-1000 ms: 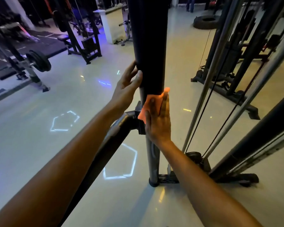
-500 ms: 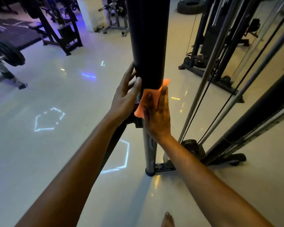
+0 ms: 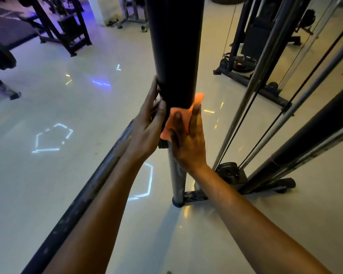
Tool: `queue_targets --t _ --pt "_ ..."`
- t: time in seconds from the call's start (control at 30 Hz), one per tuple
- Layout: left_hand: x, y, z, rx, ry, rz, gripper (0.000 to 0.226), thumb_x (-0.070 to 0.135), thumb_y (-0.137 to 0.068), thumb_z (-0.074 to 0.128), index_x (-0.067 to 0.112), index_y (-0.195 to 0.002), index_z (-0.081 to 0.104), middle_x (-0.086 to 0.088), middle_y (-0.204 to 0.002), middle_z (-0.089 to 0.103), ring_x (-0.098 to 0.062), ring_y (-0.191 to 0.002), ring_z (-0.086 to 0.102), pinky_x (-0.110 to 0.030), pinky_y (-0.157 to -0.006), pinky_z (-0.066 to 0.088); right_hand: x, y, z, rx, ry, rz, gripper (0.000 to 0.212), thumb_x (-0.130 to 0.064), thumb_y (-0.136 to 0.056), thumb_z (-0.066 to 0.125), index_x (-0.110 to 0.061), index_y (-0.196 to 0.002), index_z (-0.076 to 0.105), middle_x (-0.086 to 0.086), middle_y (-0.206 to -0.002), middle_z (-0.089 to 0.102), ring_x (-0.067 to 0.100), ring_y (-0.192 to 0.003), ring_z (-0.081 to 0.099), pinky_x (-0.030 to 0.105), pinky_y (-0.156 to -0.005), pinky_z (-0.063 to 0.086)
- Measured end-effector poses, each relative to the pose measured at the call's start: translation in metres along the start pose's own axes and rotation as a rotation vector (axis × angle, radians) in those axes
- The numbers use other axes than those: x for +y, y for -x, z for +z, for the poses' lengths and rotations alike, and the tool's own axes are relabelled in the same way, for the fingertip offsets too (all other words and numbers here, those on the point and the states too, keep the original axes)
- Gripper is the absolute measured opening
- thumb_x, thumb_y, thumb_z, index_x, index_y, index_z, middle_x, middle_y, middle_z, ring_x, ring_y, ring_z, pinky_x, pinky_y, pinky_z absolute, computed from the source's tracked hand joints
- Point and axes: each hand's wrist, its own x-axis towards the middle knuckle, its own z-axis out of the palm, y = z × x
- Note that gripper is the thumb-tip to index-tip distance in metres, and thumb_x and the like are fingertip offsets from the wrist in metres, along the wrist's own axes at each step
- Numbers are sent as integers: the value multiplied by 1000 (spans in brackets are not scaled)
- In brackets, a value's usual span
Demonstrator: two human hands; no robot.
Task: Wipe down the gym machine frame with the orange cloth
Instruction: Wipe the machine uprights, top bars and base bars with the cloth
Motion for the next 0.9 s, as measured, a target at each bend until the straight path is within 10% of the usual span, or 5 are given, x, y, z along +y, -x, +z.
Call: queue_targets --t 0.17,0.4,0.67,0.9 --pt "-22 21 23 81 -144 32 67 17 -116 40 17 -173 4 -10 -176 29 -29 -162 29 -63 -127 31 40 79 20 -293 -3 54 90 -21 -113 51 -55 -167 -13 24 -178 15 50 -159 29 66 -122 39" --pt "-51 38 32 156 -597 76 67 31 -118 40 20 -173 6 8 -181 1 -18 -167 -9 -58 -134 10 37 35 27 -19 -114 -12 108 -22 -108 69 -51 -167 -18 15 -178 -20 47 -167 1 56 -129 35" --pt "-112 61 45 199 -897 309 66 20 -117 40 16 -171 3 -6 -179 -7 -32 -166 -12 -54 -134 -3 89 125 60 -180 -99 -24 97 -28 -111 64 -49 -170 -9 9 -182 -12 45 -165 19 67 -117 45" --pt "-155 55 53 290 -908 467 59 32 -118 31 12 -171 14 -7 -179 0 -33 -167 -3 -50 -135 -1 80 72 71 126 -146 -159 96 -28 -113 61 -49 -168 -15 0 -180 -21 35 -169 -1 60 -124 42"
